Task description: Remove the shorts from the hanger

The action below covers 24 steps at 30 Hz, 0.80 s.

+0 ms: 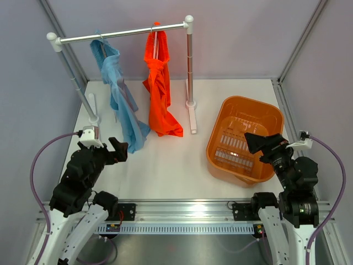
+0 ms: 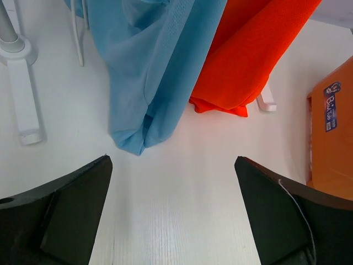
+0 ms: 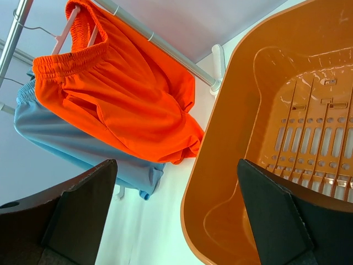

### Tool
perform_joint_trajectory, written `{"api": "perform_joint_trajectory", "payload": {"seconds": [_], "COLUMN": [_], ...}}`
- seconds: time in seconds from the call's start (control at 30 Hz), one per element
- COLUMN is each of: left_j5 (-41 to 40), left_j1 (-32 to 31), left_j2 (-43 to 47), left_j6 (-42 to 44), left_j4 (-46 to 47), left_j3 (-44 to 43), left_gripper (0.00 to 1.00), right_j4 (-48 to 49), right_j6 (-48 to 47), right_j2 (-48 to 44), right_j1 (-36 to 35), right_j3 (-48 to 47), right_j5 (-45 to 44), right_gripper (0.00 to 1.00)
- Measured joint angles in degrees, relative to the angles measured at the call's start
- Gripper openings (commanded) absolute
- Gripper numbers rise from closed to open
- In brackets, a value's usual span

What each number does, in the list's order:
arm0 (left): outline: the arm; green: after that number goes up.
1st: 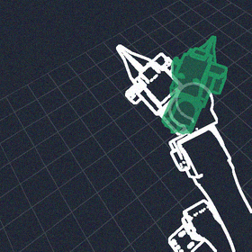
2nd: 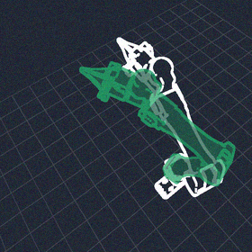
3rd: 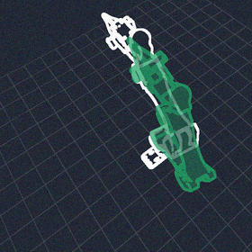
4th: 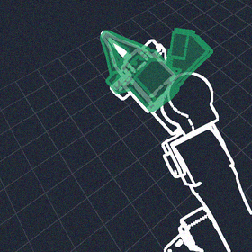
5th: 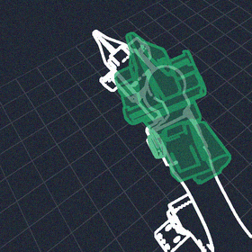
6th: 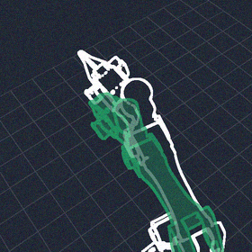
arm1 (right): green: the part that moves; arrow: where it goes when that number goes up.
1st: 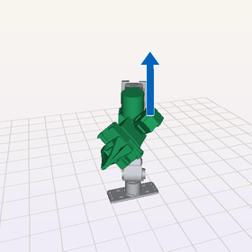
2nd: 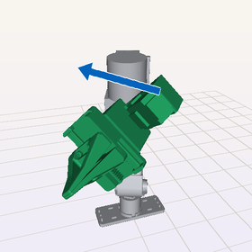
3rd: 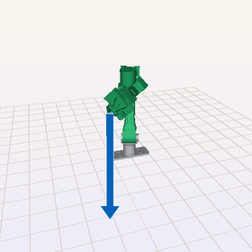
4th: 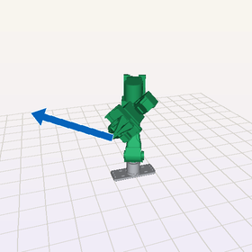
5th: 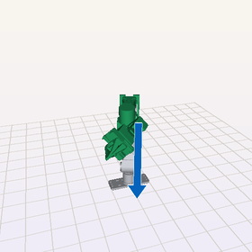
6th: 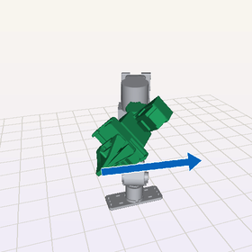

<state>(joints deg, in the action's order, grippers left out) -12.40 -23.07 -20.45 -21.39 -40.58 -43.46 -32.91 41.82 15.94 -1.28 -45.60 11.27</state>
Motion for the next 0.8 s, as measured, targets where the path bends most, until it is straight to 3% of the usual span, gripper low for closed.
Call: {"api": "perform_joint_trajectory", "payload": {"seconds": [0.67,0.8], "left_j5": [1.3,1.6], "left_j1": [0.0,0.0], "left_j2": [0.0,-4.0], "left_j6": [0.4,0.9], "left_j4": [0.7,0.4], "left_j3": [-0.2,-6.8], "left_gripper": [0.99,0.99], "right_j4": [-0.4,-1.1], "right_j6": [-0.5,-1.0], "right_j2": [0.2,0.7], "right_j1": [0.0,0.0], "right_j3": [0.3,0.3], "right_j5": [-0.1,-0.1], "right_gripper": [0.99,1.0]}}
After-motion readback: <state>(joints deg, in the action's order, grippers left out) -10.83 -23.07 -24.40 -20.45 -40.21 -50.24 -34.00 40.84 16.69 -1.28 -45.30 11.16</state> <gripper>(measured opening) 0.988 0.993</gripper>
